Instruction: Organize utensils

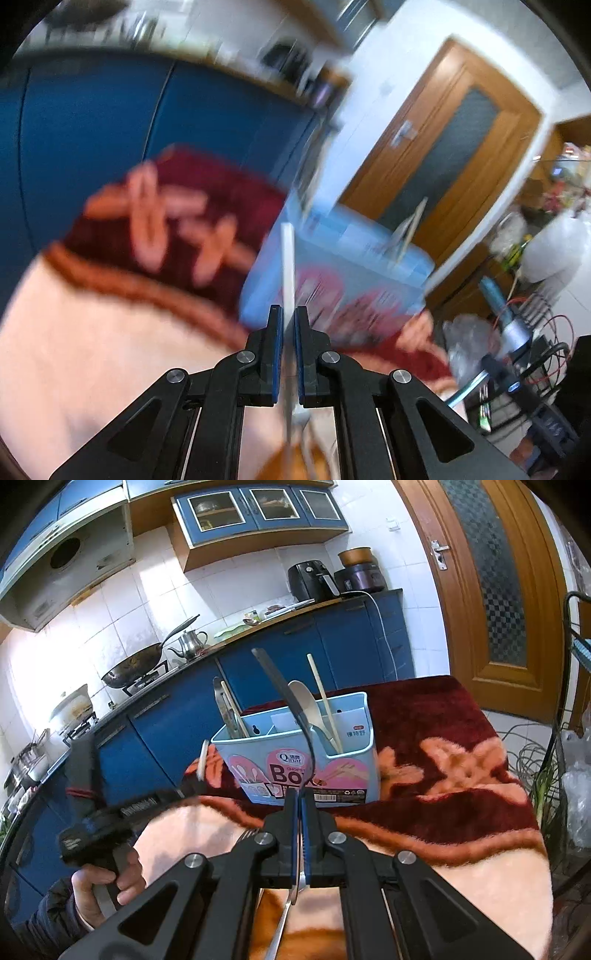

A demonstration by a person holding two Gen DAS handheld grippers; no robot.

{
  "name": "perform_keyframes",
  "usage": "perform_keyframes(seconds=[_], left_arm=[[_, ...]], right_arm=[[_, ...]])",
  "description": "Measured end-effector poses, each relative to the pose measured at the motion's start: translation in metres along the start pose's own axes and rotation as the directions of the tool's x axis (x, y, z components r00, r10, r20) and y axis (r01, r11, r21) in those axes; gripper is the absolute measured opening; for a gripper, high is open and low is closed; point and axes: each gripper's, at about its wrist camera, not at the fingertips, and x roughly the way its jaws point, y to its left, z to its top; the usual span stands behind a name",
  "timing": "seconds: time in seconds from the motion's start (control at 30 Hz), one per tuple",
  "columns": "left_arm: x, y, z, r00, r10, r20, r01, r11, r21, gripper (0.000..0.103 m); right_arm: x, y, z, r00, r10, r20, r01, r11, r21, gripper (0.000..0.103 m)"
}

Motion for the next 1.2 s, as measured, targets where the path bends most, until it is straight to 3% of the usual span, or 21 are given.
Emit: perform_keyframes(seconds=[0.13, 0.27, 0.47, 0.63, 0.73, 0.87, 1.03, 1.2], left_arm=[[0.014, 0.007, -0.013, 0.994, 0.042, -0.103, -0.041, 0.999, 0.009, 0.006], [0.014, 0.01, -0.014, 0.991, 0.011, -0.133, -0.011, 1.0, 0.001, 0.006], [-0.017, -0.007, -0.004, 0.999, -0.026, -0.022, 0.027, 0.998, 0.065, 0.006], [-0.045, -0.032, 0.019, 0.99, -0.067, 0.122, 0.049, 0.988, 0.147, 0.006], [-0.055, -0.047, 0.04, 0.97, -0.097, 0.221, 0.056, 0.981, 0.186, 0.006], [-0.062, -0.065, 0.07, 0.925, -0.114, 0.363, 0.032, 0.974, 0.224, 0.006], [-0.047, -0.074, 0.104, 0.879, -0.055, 0.473, -0.048, 0.978, 0.204, 0.006], [-0.023, -0.07, 0.114, 0.842, -0.005, 0.54, -0.114, 0.975, 0.188, 0.006]], right_arm=[[-0.001, 0.0, 0.0, 1.0, 0.0, 0.004, 0.0, 1.0, -0.015, 0.004], [-0.001, 0.0, 0.0, 1.0, 0.004, 0.002, -0.004, 1.0, -0.01, 0.004], [-0.003, -0.001, 0.005, 1.0, -0.011, 0.02, 0.011, 1.0, -0.019, 0.004], [-0.01, -0.001, 0.019, 0.997, -0.03, 0.068, 0.033, 0.999, -0.032, 0.004], [-0.015, -0.002, 0.029, 0.994, -0.042, 0.098, 0.046, 0.998, -0.037, 0.004], [-0.015, -0.004, 0.043, 0.99, -0.053, 0.13, 0.058, 0.998, -0.037, 0.004], [-0.006, -0.004, 0.057, 0.985, -0.075, 0.158, 0.084, 0.995, -0.054, 0.004], [0.008, -0.003, 0.069, 0.979, -0.1, 0.179, 0.116, 0.99, -0.084, 0.004]])
